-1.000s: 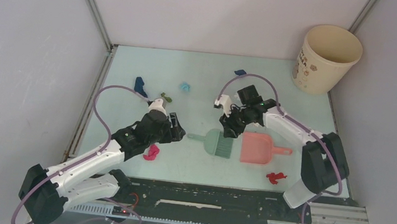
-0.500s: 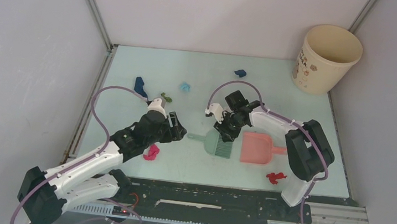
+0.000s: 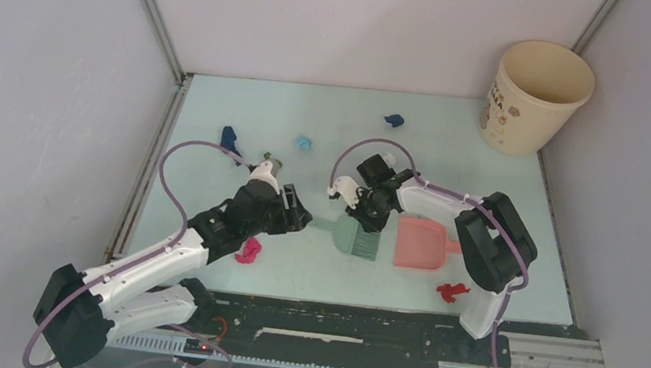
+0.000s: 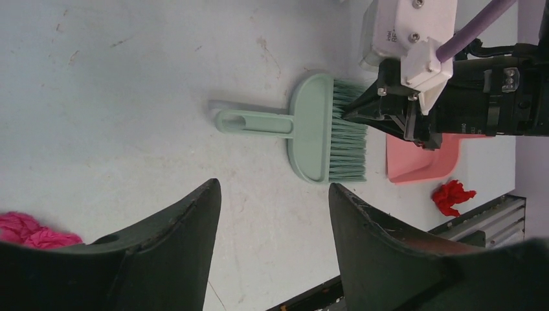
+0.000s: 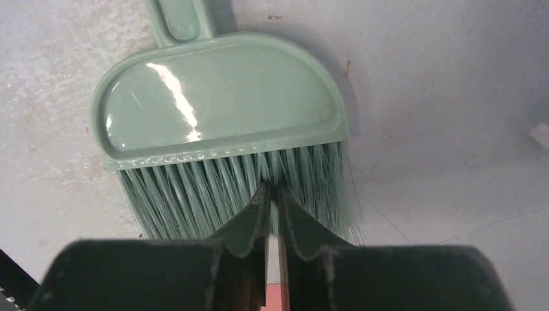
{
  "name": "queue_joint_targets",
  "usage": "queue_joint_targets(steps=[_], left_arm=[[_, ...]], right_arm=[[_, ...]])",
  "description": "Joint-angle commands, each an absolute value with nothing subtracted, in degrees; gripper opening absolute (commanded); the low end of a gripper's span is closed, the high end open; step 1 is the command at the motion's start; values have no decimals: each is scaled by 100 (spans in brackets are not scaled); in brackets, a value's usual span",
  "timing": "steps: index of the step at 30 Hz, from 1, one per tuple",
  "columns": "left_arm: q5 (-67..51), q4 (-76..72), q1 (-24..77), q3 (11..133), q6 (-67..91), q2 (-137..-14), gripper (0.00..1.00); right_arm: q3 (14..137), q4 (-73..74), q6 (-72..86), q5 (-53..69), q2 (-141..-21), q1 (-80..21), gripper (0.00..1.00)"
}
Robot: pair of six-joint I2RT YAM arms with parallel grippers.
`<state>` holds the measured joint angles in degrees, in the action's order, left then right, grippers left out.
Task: Sweep away the paper scraps from the table
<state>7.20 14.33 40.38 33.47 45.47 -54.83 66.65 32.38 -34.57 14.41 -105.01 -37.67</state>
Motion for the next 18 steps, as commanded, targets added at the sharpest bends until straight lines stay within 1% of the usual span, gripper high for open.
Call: queue_joint_targets(steps=[1, 2, 6, 8, 10, 12, 15, 17, 18], left_arm=[[480, 1091, 4051, 3374, 4644, -5548, 69], [437, 1064, 4054, 3333, 4689, -5523, 69], [359, 858, 4052, 3057, 4897, -5363, 70], [321, 771, 4053, 2972, 5009, -5336, 70], [264, 739, 4057, 2939, 5088, -5343, 70], [267, 747, 4054, 2861, 5148, -5311, 70], [363, 620, 4050, 2628, 5242, -5182, 69], [456, 544, 4050, 2527, 5314, -5169, 68], [467, 501, 4039, 2508, 5332, -5199, 66]], right_arm=[[6795, 3401, -3448, 1313, -10141, -3876, 22], [6799, 3469, -3461, 1347, -10029, -3876, 27], [6795, 3686, -3529, 1315, -9596, -3893, 39], [6796, 3728, -3533, 1302, -9399, -3907, 43], [6800, 3715, -3542, 1318, -9243, -3924, 45], [6794, 3655, -3523, 1404, -9195, -3950, 42], [6794, 3566, -3399, 1830, -9304, -3955, 30], [6799, 3527, -3238, 2154, -9529, -3955, 24], [6796, 3525, -3168, 2267, -9695, -3967, 21]])
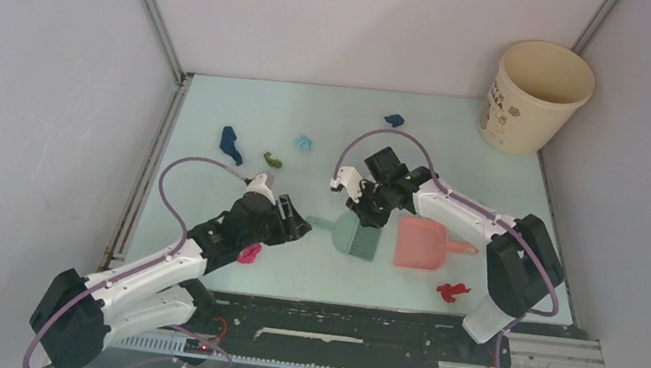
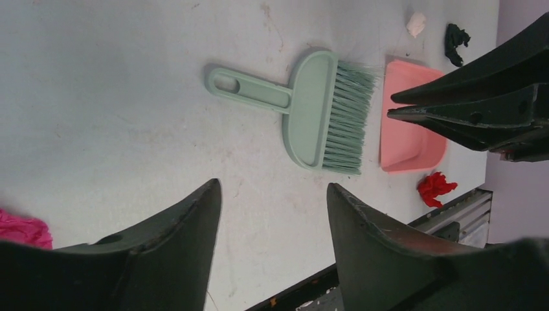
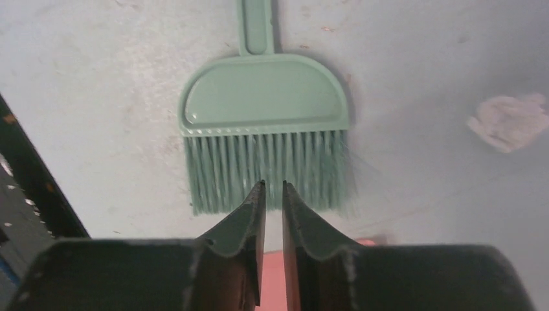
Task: Sweep away the paper scraps from the table
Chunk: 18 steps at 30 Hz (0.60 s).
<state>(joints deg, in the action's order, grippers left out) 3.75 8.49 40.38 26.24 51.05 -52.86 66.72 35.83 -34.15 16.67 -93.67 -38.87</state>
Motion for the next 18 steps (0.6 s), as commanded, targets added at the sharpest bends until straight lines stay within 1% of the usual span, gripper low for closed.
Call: queue_joint_targets(steps=[1, 3, 6, 8, 13, 18], left_arm=[[466, 478, 4036, 2524, 5335, -5248, 62], [476, 475, 4017, 2620, 5335, -5375, 61], [579, 563, 3953, 2777, 5405, -5612, 63], [577, 559, 3859, 2880, 5466, -5809, 61], [700, 602, 3603, 3275, 5570, -6517, 63], [580, 507, 3265, 3612, 5285, -7137, 66]], right_arm=[[6793, 3528, -3132, 2298, -9854, -3991, 19], [6729, 3441, -3056, 2234, -10173, -4022, 16], [6649, 3222, -3030, 1956, -10483, -4064, 13], [6689, 3124, -3022, 1733, -10565, -4103, 11], [6847, 3171, -2992, 1549, -10765, -4134, 10], [6968, 3334, -3066, 1519, -10932, -4211, 10]])
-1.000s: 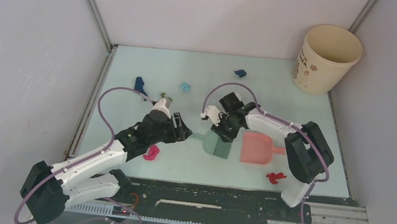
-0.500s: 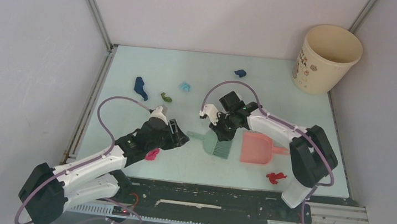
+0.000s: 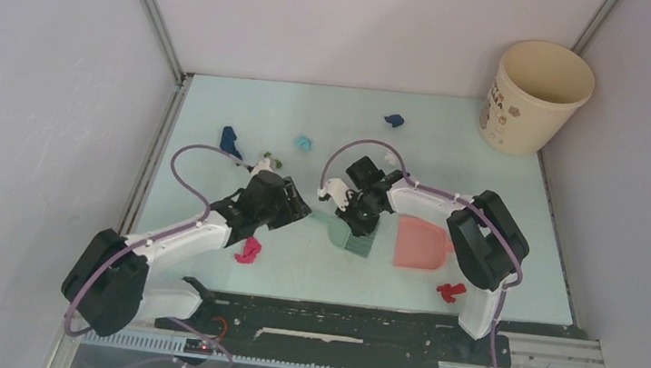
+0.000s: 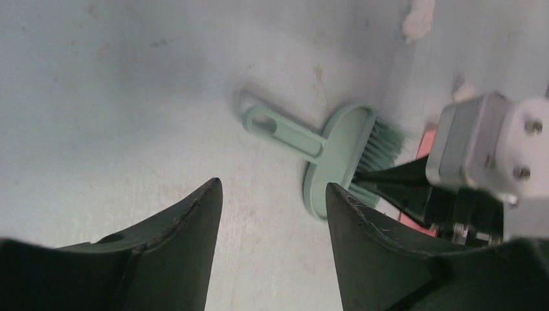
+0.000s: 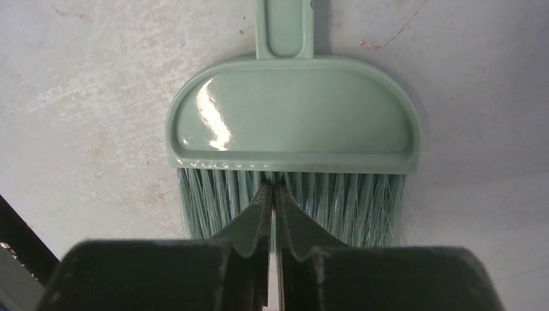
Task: Sweep away the paper scraps from the table
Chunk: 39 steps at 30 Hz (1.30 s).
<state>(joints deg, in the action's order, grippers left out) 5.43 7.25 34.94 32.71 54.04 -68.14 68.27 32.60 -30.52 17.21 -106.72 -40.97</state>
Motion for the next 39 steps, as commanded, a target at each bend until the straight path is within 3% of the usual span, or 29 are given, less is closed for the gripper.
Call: queue_joint_targets(steps=[1, 9, 18, 29, 35, 39], left_arm=[[478, 427, 3173, 3640, 5256, -7290, 66], [-425, -344, 2885, 3786, 5361, -8268, 52], [-615, -1068, 2882, 3548, 5670, -8732, 45], [-695, -1938, 2882, 3147, 6204, -9167, 54], [-359, -1286, 2883, 3151, 6353, -9061, 56], [474, -595, 2883, 3077, 6247, -8491, 59]], right_arm=[[6972, 3356, -3087, 1502, -10948, -4236, 9], [6974, 3405, -3149, 1390, -11023, -4359, 9], [6973, 3401, -3165, 1347, -11065, -4409, 9], [6971, 3426, -3197, 1318, -11083, -4447, 8], [6970, 3425, -3199, 1317, -11087, -4447, 8], [6970, 3447, -3212, 1335, -11089, -4455, 8]])
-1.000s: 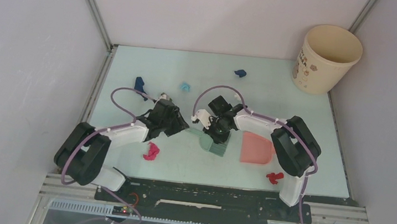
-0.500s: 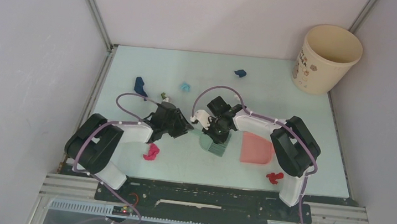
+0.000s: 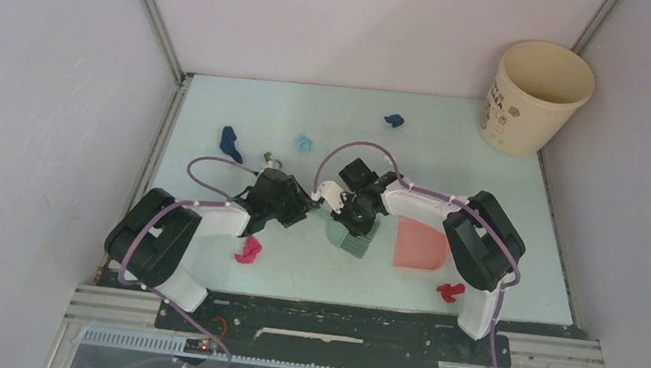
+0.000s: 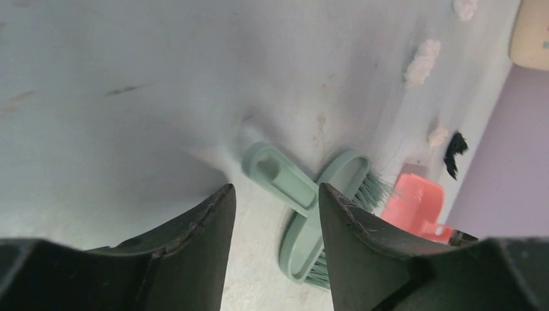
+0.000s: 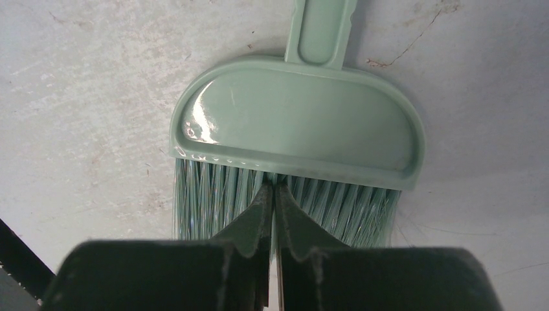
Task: Sweep away the paper scraps from the table
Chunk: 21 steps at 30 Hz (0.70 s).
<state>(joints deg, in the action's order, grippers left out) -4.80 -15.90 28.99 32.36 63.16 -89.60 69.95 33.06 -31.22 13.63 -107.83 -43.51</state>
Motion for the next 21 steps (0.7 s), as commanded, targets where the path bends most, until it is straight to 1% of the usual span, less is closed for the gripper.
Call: queue_joint_targets(steps=[1, 4, 7, 11, 15, 19, 21], left_arm=[[668, -476, 2883, 3052, 6188, -8330, 60], [1024, -302, 2883, 3059, 5968, -8049, 63], [770, -364, 2883, 3248, 5702, -8236, 63], [321, -801, 2883, 3274, 5783, -8670, 60], [73, -1523, 2883, 3072, 5943, -8938, 54], [-244, -1668, 2883, 3051, 5950, -9078, 49], [-381, -1702, 2883, 3018, 5992, -9056, 48]], right_arm=[[6970, 3450, -3221, 1343, -11084, -4456, 8], [6976, 3544, -3318, 1437, -11085, -4480, 8], [6972, 3620, -3428, 1453, -11117, -4559, 8], [6945, 3622, -3534, 1282, -11191, -4701, 8], [6869, 3586, -3593, 1176, -11208, -4819, 8], [6865, 3570, -3595, 1144, -11221, -4834, 8], [6869, 3565, -3596, 1126, -11230, -4838, 8]])
